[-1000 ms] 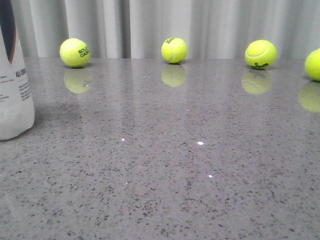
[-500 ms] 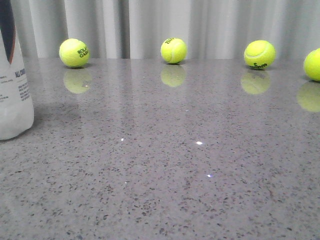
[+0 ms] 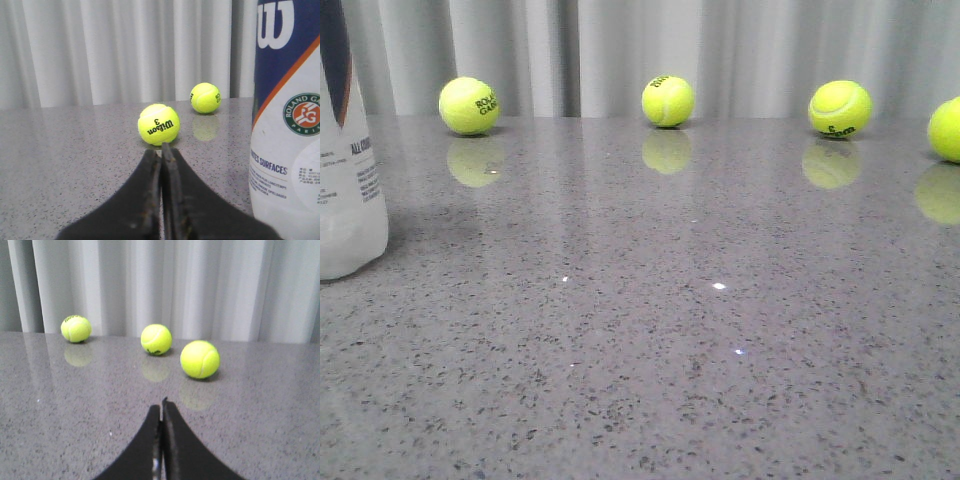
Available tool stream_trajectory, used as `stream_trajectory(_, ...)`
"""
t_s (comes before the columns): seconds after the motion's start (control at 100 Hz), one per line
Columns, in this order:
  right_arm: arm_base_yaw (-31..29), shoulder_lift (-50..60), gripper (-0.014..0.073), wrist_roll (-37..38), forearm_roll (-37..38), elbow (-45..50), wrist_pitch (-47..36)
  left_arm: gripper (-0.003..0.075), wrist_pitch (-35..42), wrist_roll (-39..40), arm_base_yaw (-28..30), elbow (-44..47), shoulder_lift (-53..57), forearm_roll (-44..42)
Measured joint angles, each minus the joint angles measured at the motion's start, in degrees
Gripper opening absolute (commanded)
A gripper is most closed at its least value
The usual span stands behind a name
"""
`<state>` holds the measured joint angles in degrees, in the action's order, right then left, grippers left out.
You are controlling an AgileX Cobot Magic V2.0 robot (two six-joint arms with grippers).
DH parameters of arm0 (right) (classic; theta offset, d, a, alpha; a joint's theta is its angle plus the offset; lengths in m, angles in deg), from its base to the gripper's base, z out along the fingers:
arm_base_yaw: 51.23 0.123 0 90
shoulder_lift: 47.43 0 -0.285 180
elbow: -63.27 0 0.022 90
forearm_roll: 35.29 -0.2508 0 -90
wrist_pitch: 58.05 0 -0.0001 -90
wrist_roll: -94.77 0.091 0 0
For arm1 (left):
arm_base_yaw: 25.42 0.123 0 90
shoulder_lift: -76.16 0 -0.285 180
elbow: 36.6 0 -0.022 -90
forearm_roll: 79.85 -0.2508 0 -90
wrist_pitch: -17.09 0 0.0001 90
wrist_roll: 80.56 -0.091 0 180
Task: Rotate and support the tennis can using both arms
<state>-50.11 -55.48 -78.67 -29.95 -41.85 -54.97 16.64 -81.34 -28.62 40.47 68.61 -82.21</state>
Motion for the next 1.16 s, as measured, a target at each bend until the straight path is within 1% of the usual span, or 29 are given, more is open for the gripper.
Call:
stream_trajectory(0.18,0.00,0.82,-0.0067,-2.49,-2.70,3.73,-0.65,-0.0021,0.00,0.00,0.00,0.00,0.00,-0.04)
stream_trajectory(0.52,0.00,0.82,-0.0067,-2.95,-2.94,3.84,-5.33,-0.0021,0.00,0.00,0.00,0.00,0.00,-0.04)
stream_trajectory(1.16,0.00,0.82,-0.0067,-2.95,-2.94,3.84,-5.40,-0.0021,0.00,0.00,0.00,0.00,0.00,-0.04)
